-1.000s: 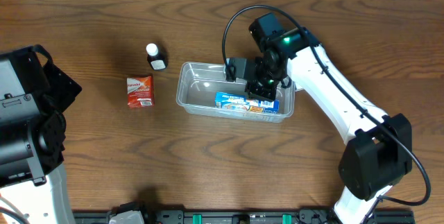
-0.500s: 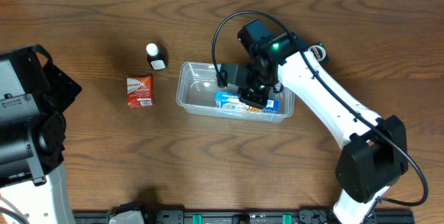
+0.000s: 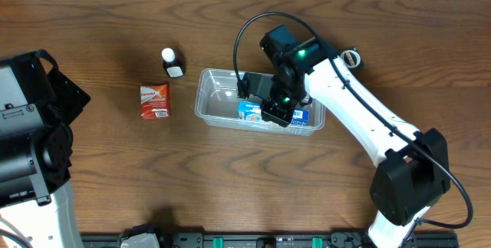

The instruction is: Pack container

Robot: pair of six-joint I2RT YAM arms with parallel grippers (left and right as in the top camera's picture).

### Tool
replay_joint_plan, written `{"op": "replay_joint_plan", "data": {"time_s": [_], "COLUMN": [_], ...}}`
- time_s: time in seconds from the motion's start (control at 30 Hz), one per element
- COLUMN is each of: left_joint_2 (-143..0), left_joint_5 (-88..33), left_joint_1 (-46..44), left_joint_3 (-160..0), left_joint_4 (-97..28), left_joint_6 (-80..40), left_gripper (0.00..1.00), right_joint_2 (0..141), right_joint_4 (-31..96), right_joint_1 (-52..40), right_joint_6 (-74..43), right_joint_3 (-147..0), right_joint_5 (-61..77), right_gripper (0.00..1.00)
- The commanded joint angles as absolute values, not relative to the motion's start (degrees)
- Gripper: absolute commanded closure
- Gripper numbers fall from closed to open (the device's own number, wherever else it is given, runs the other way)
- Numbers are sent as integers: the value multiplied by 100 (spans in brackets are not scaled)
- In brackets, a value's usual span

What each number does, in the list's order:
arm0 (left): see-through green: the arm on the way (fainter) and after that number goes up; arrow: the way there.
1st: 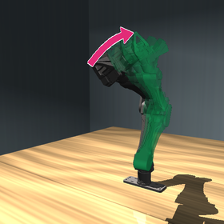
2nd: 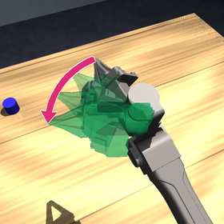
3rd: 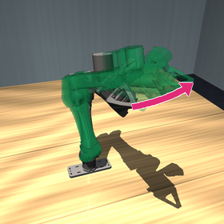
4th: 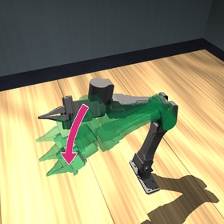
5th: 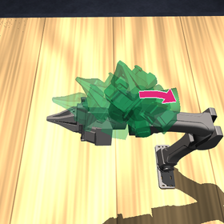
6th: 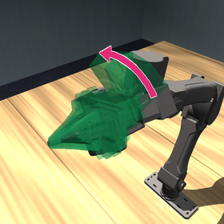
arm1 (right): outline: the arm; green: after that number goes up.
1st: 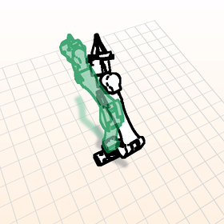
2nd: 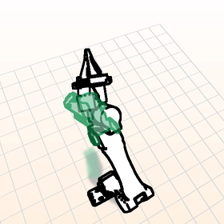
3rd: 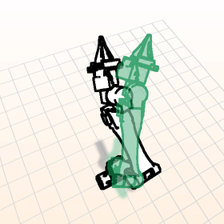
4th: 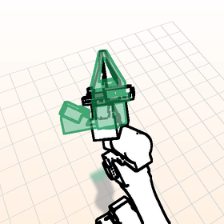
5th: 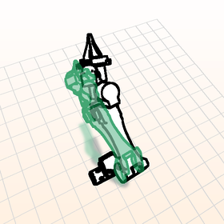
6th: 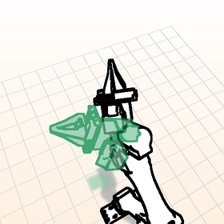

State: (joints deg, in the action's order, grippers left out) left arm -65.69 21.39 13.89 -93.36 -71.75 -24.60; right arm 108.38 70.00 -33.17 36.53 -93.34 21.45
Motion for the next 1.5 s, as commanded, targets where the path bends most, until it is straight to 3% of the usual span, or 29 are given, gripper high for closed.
{"op": "replay_joint_plan", "data": {"time_s": [0.0, 1.23, 1.47], "left_joint_2": [-6587, -6587, -6587], "left_joint_5": [2213, 2213, 2213], "left_joint_1": [1424, 1424, 1424], "left_joint_3": [-9445, -9445, -9445], "left_joint_4": [-7179, -7179, -7179], "left_joint_6": [-2429, -2429, -2429], "left_gripper": [2, 2, 2], "right_joint_2": [10890, 10906, 10901], "right_joint_4": [7002, 5437, 5098], "right_joint_1": [-3474, -3365, -3367], "right_joint_6": [3562, 3511, 2733], "right_joint_3": [-9271, -8735, -8906], "right_joint_5": [2250, 104, 108], "right_gripper": [99, 99, 99]}}
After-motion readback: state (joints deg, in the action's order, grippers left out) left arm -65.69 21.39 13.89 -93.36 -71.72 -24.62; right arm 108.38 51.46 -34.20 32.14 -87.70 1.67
